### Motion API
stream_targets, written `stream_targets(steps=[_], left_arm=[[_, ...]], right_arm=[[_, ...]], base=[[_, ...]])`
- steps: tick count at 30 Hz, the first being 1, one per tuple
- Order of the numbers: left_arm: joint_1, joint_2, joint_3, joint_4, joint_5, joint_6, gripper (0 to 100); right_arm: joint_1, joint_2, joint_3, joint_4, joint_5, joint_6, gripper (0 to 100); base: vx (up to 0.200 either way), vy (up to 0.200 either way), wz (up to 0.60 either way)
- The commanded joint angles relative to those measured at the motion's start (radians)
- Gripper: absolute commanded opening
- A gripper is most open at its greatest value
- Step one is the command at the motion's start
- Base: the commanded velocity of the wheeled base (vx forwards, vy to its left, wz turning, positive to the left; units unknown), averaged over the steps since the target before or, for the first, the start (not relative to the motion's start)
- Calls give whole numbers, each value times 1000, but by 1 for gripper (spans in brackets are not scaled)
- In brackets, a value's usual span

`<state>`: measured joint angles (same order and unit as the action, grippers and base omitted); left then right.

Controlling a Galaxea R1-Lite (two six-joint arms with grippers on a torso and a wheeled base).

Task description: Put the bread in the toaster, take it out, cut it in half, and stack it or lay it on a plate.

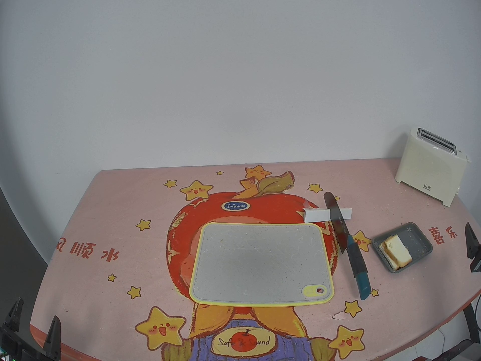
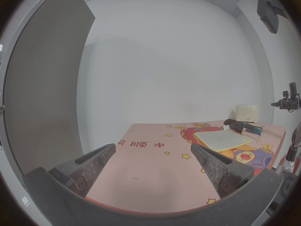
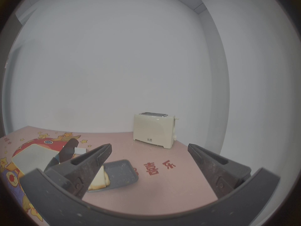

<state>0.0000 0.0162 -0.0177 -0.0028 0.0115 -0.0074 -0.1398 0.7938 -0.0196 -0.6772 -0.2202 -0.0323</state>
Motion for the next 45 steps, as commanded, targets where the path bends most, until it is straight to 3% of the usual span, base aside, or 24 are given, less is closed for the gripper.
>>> stream_targets(steps=[1, 10, 13, 45], left_arm=[[0, -10, 18, 0, 1, 0, 100], [0, -10, 18, 0, 1, 0, 100], [0, -10, 18, 0, 1, 0, 100], [0, -10, 18, 0, 1, 0, 100]], right_arm=[[-4, -133, 3, 100, 1, -1, 100], [0, -263, -25, 257, 5, 0, 100], [0, -295, -25, 294, 30, 0, 100], [-1, -541, -8, 567, 70, 0, 100]], base=[[0, 0, 0], [0, 0, 0], [0, 0, 0], [0, 0, 0]])
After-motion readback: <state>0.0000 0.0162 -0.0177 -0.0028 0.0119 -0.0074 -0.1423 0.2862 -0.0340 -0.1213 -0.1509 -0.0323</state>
